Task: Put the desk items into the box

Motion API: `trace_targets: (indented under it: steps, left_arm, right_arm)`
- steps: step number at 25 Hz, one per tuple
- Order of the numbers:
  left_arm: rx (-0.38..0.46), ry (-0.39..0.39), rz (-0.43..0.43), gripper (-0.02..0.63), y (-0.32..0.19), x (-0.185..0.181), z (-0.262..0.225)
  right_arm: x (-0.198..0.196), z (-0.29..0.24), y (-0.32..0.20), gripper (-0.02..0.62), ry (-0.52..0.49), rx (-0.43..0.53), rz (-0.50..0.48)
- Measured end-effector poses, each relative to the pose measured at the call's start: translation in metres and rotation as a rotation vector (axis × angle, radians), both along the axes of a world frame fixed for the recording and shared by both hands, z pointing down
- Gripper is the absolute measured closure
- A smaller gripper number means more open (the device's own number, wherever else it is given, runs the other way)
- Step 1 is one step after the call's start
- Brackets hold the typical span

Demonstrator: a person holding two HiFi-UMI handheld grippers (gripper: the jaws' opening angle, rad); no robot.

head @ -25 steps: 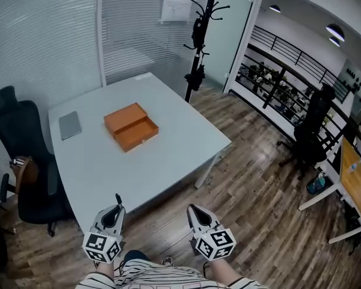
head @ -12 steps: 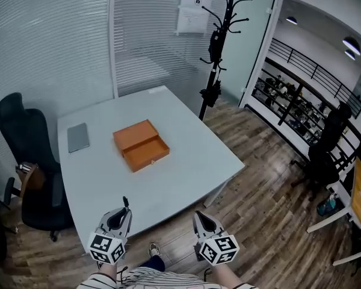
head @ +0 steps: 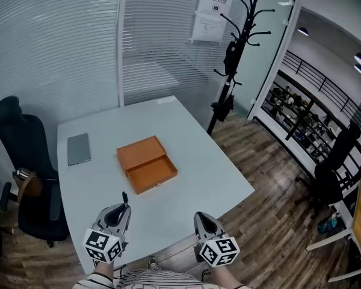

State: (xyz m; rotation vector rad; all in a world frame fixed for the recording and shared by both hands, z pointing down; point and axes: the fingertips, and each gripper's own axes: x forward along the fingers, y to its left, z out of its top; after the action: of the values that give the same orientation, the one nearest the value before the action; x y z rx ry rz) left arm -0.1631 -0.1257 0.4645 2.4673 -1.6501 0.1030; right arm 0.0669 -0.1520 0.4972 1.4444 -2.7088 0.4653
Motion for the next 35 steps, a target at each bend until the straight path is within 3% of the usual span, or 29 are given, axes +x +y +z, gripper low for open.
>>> trace_targets:
  steps: [5,12,23,35]
  left_arm:
    - [-0.002,-0.017,0.003,0.552,-0.042,-0.019,-0.007]
    - [-0.074,-0.102,-0.009,0.552,-0.088,-0.024,0.001]
    - [-0.135,-0.250,-0.081,0.552,-0.166,0.000,0.019]
    - [-0.203,-0.401,-0.034,0.552,-0.226,0.022,0.050]
  right_arm:
    - [-0.014,0.004,-0.033,0.569,0.003,-0.011,-0.006]
    - [-0.012,0.013,-0.068,0.569,0.009,-0.038,-0.042]
    - [0.017,0.024,-0.138,0.569,0.045,-0.071,-0.178]
    - [0.039,0.035,-0.167,0.569,0.045,-0.101,-0.193]
